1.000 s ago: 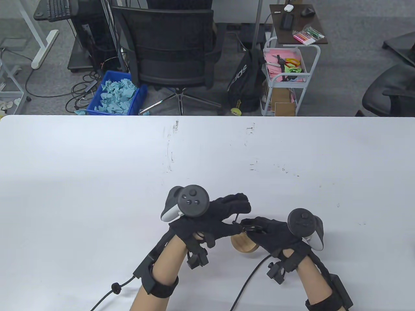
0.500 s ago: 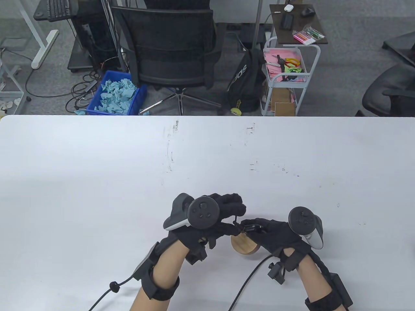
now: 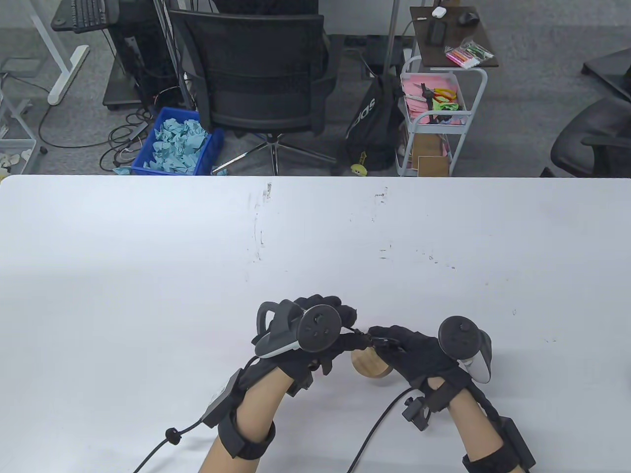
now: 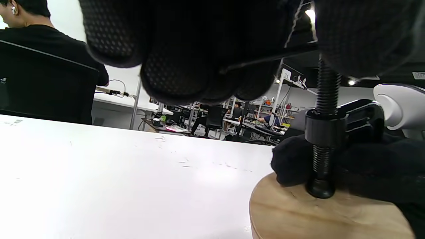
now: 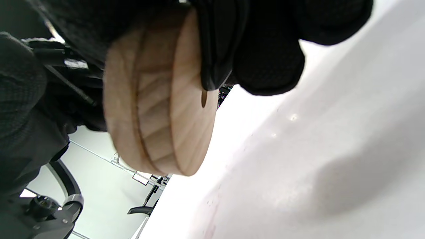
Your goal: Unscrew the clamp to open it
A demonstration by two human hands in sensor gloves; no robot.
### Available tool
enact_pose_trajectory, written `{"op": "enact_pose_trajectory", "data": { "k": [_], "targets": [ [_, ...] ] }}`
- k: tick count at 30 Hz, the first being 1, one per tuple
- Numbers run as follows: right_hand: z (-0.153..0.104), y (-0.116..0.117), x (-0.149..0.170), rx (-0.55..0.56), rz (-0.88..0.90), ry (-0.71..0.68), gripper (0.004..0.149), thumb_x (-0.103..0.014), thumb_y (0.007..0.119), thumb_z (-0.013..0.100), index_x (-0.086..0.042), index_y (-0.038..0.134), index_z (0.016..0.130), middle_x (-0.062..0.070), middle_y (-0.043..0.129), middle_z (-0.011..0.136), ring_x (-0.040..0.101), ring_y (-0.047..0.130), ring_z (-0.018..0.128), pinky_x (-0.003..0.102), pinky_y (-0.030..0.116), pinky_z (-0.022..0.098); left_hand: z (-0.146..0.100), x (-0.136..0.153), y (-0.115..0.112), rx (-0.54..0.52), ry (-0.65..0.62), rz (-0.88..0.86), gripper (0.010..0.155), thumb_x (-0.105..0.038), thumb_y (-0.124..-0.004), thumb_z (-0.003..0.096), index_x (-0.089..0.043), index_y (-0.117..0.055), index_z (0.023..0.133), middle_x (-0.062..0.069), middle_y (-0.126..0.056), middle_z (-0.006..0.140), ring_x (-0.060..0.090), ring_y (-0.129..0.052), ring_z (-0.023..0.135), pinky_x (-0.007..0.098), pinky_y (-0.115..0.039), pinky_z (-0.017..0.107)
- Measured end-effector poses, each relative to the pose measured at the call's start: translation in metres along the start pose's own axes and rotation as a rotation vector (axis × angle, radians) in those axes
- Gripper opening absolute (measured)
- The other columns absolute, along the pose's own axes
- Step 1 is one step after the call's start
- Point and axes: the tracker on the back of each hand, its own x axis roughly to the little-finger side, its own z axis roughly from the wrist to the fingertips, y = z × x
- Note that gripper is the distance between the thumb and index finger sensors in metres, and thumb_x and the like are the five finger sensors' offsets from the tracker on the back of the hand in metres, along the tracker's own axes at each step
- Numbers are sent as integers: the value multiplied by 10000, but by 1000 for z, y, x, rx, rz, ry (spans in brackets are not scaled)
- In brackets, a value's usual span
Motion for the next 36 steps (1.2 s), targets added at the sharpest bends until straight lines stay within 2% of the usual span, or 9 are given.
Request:
{"op": "enact_pose_trajectory", "data": {
  "k": [2,7,11,16,19,22,25,31,36],
  "targets": [
    [0,-1,1,5,7,4,452,-476,809,427,-384,819,870,159,729,852,198,942,554,508,715,454,1,1,-1,-8,-13,-46,617,-694,-768,389,-289,-879,841,-57,-1011,575,126,-1042,400,336,-882,433],
    [1,2,-1,15,-26,20,463,-476,800,434,-378,801,887,167,715,860,199,939,561,509,713,456,3,-5,-5,-16,-55,-162,546,-516,-812,477,-303,-743,975,-91,-1028,467,104,-1048,292,304,-902,358],
    [0,2,0,11,-33,30,468,-467,808,429,-371,804,887,168,714,863,210,936,564,517,707,457,4,-7,-8,-2,-61,-170,507,-483,-800,493,-289,-761,960,-98,-1037,442,90,-1055,269,289,-911,338],
    [0,-2,1,11,10,29,469,-478,805,427,-383,802,886,157,720,861,194,940,560,506,714,454,1,0,0,0,-78,-237,546,-549,-769,492,-329,-732,990,-62,-1008,717,144,-1068,498,351,-884,494],
    [-1,-5,3,22,40,26,466,-483,804,427,-388,802,884,156,722,858,189,942,557,502,718,451,-3,5,9,-18,-73,-281,500,-435,-776,520,-337,-713,1007,-42,-946,839,135,-1050,523,364,-871,525],
    [-1,-8,5,28,70,30,468,-489,799,430,-392,796,888,151,720,861,182,943,558,497,720,451,-5,8,13,-21,-65,-233,522,-325,-812,521,-398,-687,1023,-36,-789,1033,195,-968,795,455,-779,678],
    [-1,-9,5,31,82,33,469,-490,798,431,-394,793,890,149,718,862,181,941,561,496,719,454,-4,7,9,48,-84,-196,607,-354,-861,494,-435,-632,1050,-39,-700,1120,283,-831,1014,523,-688,760],
    [-1,-6,4,18,58,19,468,-495,795,431,-398,793,888,146,720,862,175,943,559,492,723,452,-1,-1,4,60,-134,-240,670,-521,-885,431,-417,-649,1049,-32,-753,1085,287,-927,917,456,-757,716],
    [-1,-3,2,2,58,4,466,-495,795,432,-399,794,888,145,723,861,170,945,554,489,727,450,-3,-6,3,-52,-94,-174,575,-591,-838,432,-372,-777,959,-35,-939,882,174,-1077,620,372,-868,551]
  ]
}}
